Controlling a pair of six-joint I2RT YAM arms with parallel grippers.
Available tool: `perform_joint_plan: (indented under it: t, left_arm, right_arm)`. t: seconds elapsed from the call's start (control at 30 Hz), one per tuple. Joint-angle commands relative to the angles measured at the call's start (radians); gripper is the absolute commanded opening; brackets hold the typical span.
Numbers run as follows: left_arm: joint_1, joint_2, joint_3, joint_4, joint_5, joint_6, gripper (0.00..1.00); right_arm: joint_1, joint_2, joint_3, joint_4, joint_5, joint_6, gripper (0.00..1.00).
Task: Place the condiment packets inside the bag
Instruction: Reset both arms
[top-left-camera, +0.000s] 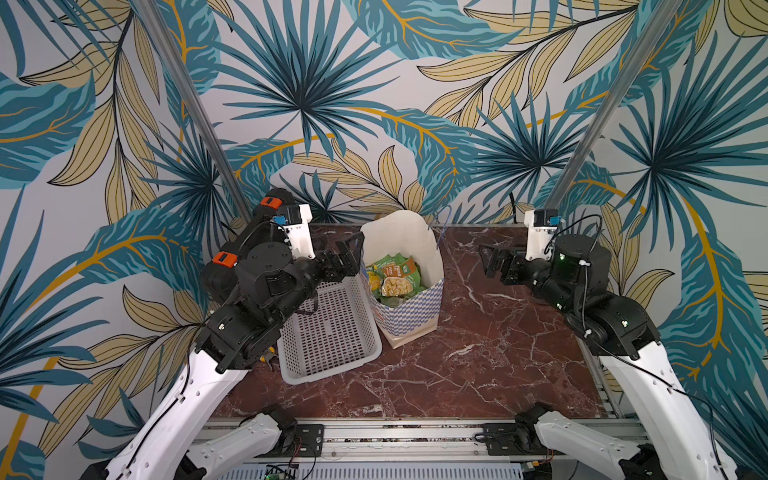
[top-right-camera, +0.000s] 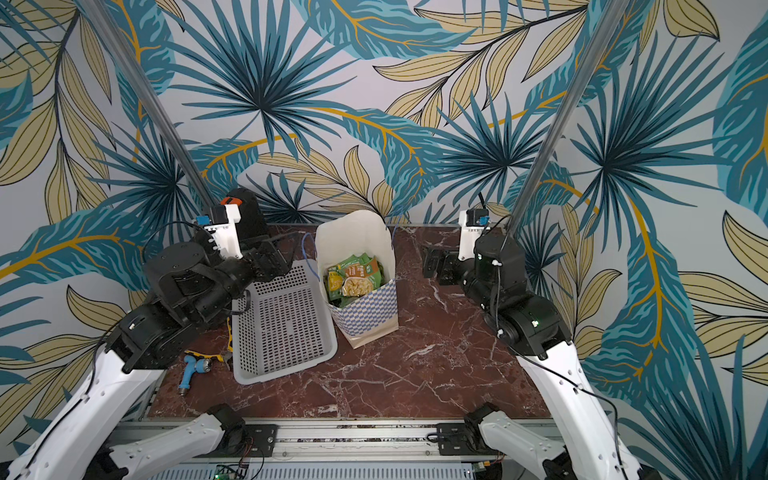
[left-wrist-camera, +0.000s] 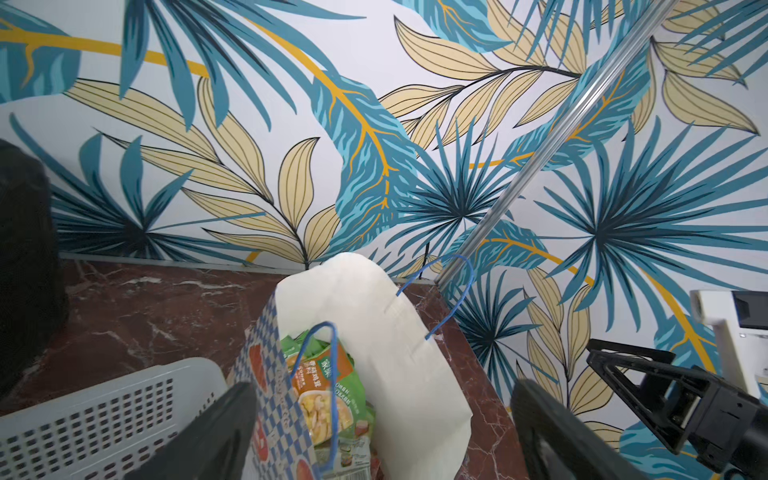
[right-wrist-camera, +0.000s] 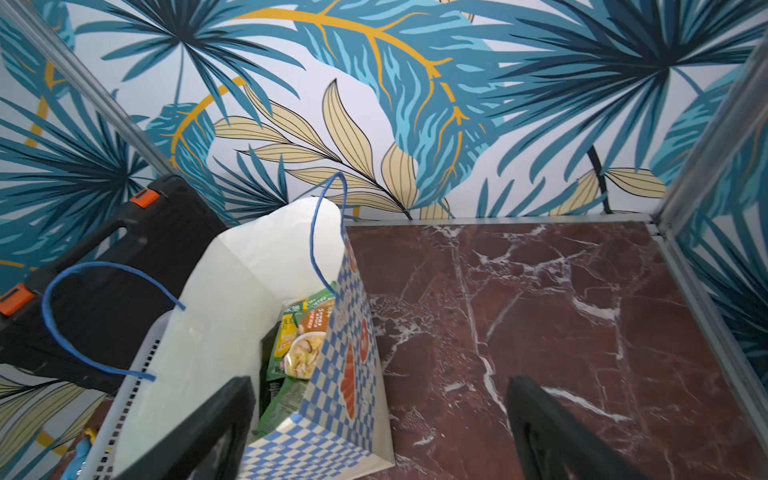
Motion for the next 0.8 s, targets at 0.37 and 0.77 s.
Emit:
perform_joint_plan:
  t: [0.37,0.77]
  left_arm:
    - [0.008,-0.194,-0.517,-0.048,-0.415,0.003,1.0]
    - [0.217,-0.16,-0.741,0.226,-0.33,0.247,1.0]
  right_arm:
    - [-0.026,-0.231,-0.581,0.216,0.475,-0.046,1.0]
    - [-0.19,-0.109,-0.906,0.743,0.462,-0.116,1.0]
